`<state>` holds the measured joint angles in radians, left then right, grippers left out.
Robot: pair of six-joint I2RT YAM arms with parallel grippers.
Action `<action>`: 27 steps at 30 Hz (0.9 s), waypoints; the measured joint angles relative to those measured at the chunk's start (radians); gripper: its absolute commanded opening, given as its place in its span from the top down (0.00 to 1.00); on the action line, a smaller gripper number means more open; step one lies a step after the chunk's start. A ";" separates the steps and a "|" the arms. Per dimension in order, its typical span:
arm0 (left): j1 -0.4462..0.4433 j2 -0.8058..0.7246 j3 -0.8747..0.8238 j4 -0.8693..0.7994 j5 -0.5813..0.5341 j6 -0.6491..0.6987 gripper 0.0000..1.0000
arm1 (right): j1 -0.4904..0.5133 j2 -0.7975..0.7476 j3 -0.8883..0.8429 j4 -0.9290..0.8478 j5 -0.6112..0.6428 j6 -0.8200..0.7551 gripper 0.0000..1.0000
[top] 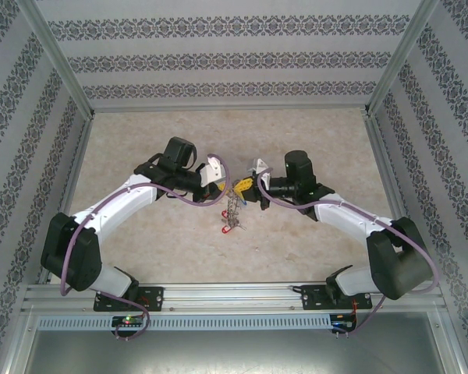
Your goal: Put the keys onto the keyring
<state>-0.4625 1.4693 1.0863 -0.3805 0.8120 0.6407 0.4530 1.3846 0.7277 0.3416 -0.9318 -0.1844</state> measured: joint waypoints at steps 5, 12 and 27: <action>0.000 0.000 -0.057 0.092 0.011 -0.074 1.00 | -0.005 0.021 -0.025 0.111 0.006 0.130 1.00; 0.006 0.014 -0.060 0.059 0.011 -0.114 1.00 | 0.002 0.005 0.003 -0.088 0.055 -0.117 0.67; 0.006 0.076 0.056 -0.137 0.011 -0.066 1.00 | 0.108 0.039 0.256 -0.564 0.226 -0.602 0.50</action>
<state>-0.4561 1.5452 1.1419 -0.5179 0.8227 0.5751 0.5613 1.4239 0.9833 -0.2226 -0.7059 -0.7860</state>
